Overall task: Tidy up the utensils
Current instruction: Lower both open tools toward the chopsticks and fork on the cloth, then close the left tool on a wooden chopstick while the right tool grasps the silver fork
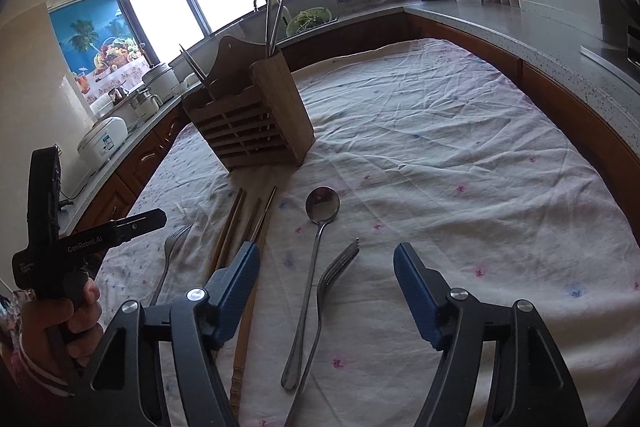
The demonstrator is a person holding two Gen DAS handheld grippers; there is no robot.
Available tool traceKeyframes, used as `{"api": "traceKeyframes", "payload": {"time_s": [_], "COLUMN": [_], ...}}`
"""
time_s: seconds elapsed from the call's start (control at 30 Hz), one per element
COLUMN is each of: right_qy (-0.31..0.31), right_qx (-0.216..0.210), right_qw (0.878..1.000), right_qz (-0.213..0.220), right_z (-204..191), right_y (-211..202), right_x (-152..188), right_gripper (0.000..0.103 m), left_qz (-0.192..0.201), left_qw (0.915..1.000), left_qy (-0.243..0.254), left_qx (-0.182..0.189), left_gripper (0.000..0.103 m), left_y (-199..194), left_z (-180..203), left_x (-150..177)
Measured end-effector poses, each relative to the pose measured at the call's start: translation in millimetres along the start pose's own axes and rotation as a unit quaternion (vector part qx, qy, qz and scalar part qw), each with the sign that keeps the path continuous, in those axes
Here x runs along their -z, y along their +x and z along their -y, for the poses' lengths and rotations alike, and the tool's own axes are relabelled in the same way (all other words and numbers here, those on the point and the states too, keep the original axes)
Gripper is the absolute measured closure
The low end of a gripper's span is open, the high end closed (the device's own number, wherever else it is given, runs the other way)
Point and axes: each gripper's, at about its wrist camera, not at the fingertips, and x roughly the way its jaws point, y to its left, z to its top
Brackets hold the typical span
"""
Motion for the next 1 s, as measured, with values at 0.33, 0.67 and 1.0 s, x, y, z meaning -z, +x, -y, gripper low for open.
{"api": "traceKeyframes", "payload": {"time_s": [0.33, 0.67, 1.0], "right_qy": [0.007, 0.006, 0.003], "right_qx": [0.0, 0.004, 0.008], "right_qw": [0.999, 0.998, 0.996], "right_qz": [-0.036, -0.064, -0.088], "right_z": [5, 8, 10], "right_y": [29, 49, 62], "right_x": [-1, 0, -5], "right_gripper": [0.053, 0.071, 0.076], "left_qz": [-0.057, -0.104, -0.135], "left_qw": [0.9979, 0.9899, 0.9788], "left_qy": [0.025, 0.093, 0.154], "left_qx": [0.019, 0.026, 0.006], "left_gripper": [0.07, 0.089, 0.089], "left_y": [60, 81, 100], "left_z": [18, 25, 46], "left_x": [-24, -18, -35]}}
